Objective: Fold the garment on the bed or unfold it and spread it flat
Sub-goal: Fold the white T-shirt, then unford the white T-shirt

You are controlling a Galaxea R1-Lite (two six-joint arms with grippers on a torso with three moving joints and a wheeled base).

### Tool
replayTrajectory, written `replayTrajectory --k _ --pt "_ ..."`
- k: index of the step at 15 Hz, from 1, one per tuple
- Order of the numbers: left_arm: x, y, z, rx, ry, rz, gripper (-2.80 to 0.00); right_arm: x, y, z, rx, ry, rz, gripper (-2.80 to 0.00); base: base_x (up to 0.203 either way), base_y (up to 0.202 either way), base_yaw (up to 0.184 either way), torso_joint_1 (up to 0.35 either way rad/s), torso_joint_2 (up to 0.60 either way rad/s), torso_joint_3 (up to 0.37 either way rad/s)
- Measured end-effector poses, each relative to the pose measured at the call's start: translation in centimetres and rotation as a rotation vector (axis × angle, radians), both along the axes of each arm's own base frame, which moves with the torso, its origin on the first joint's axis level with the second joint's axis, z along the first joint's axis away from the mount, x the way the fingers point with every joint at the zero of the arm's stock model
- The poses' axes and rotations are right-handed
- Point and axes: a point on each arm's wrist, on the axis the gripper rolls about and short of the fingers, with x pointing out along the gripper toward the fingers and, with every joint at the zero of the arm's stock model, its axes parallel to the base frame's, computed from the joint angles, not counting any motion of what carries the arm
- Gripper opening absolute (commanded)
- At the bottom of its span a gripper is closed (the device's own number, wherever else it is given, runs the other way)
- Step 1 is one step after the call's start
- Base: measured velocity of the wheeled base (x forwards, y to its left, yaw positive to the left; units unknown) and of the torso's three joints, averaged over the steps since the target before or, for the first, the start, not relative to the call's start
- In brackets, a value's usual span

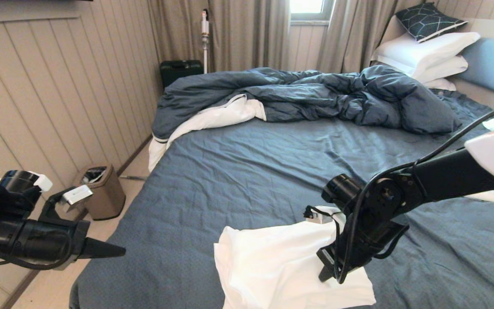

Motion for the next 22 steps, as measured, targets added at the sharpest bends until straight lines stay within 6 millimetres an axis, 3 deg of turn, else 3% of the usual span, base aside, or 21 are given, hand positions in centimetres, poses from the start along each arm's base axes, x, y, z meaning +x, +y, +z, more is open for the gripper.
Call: replayTrajectory --k 7,12,18,22 --pt "0.1 0.0 -0.1 -0.001 0.004 0.000 -2.80 -1.4 -0.8 -3.2 -0.051 -0.004 -0.009 -2.80 0.000 0.000 0.000 0.000 0.00 0.000" --pt "0.1 0.0 -0.1 -0.001 0.006 0.000 -2.80 -2.2 -1.9 -3.4 -0.061 0.019 -0.026 -2.80 0.000 0.000 0.000 0.000 0.00 0.000" --pt "0.1 -0.1 -0.1 -0.001 0.006 -0.003 -2.80 -3.4 -2.1 0.4 -0.003 -0.094 -0.028 -2.80 0.000 0.000 0.000 0.000 0.00 0.000" --pt "0.0 -0.3 -0.2 -0.003 0.010 -0.013 -2.80 -2.7 0.2 3.5 0.063 -0.203 0.004 -2.80 0.000 0.000 0.000 0.000 0.00 0.000"
